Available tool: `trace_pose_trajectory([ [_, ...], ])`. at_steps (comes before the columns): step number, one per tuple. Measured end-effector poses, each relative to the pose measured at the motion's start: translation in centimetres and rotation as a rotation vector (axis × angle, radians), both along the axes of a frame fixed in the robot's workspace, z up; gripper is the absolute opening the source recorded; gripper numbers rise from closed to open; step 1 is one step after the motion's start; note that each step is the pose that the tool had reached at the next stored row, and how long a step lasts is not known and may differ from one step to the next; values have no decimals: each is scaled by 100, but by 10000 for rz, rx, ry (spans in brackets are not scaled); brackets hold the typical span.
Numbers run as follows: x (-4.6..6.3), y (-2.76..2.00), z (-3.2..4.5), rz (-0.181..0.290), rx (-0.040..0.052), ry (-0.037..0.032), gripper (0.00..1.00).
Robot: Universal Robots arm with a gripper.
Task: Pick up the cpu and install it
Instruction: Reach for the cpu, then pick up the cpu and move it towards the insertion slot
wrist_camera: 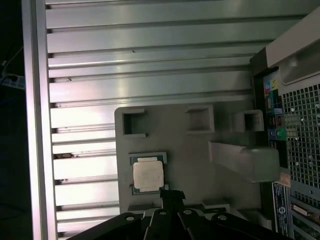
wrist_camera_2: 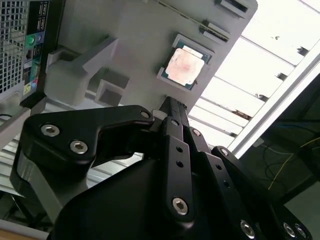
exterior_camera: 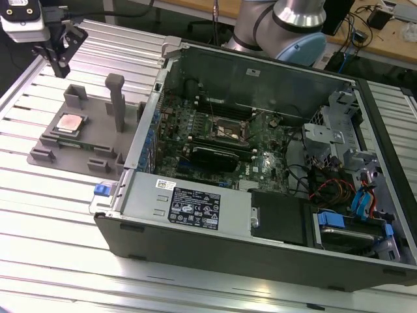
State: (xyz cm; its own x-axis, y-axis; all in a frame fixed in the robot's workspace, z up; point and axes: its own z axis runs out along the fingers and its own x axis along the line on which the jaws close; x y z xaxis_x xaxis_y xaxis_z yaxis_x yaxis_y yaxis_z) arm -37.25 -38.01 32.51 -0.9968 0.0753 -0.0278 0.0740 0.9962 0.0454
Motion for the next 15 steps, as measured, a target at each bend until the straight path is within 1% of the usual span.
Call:
trace_pose_trajectory([
  [2,-49,-18,-59,1,0,0,11],
  [5,-76,-38,-100,0,0,1,11],
  [7,-90,-64,-136,0,1,-1,11],
  [15,-90,-65,-140,0,0,0,11],
])
